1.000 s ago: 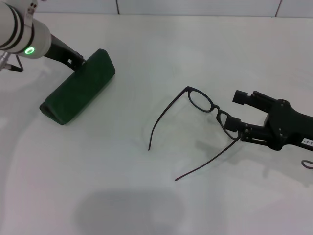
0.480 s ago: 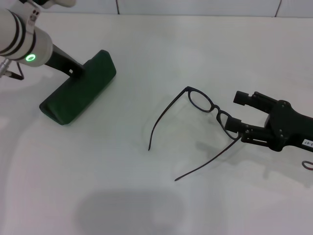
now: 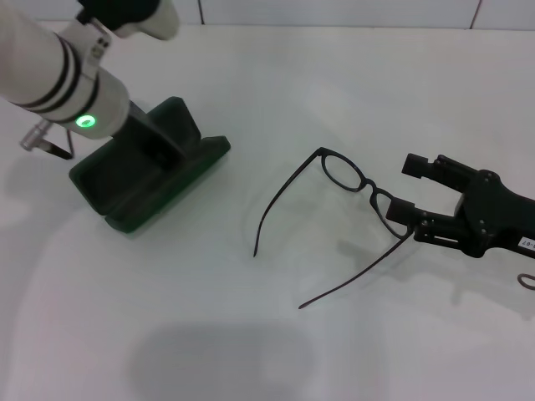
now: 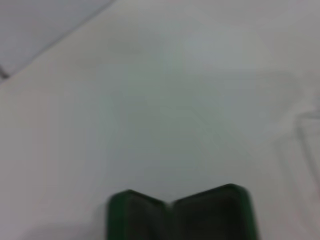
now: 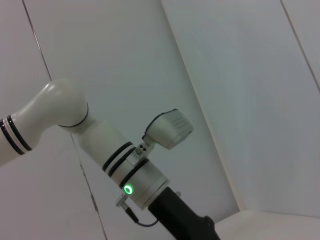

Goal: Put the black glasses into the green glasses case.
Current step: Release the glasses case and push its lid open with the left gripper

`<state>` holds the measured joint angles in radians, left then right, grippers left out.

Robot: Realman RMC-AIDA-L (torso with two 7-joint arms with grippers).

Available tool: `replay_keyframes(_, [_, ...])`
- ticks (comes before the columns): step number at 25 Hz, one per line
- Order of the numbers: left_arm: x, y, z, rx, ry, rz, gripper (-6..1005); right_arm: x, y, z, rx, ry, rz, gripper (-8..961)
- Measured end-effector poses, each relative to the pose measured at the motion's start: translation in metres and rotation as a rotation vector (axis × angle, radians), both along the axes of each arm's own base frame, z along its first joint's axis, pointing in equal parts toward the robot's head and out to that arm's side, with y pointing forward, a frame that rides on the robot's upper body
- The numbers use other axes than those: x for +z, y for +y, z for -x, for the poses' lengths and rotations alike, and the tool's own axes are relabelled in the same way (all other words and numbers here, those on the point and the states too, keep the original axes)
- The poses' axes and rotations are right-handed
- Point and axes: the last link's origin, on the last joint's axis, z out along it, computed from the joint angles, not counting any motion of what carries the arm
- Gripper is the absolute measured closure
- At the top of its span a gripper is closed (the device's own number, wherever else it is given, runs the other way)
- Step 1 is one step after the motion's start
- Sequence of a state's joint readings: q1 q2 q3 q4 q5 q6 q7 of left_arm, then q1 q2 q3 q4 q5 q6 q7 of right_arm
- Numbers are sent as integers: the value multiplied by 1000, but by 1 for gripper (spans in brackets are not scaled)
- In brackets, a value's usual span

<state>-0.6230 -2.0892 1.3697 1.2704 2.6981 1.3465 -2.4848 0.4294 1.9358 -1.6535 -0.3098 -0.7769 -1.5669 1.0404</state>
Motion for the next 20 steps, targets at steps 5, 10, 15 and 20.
replay_keyframes(5, [-17, -13, -12, -11, -20, 101, 970, 1, 1, 0, 3, -1, -9, 87])
replay_keyframes(10, [-27, -20, -16, -22, -32, 147, 970, 2, 2, -1, -4, 1, -22, 87])
replay_keyframes(15, [-31, -22, -11, -10, -30, 166, 970, 2, 2, -2, -7, 0, -23, 87])
replay_keyframes(20, [-30, -24, -20, -44, -33, 159, 970, 2, 2, -2, -7, -1, -24, 87])
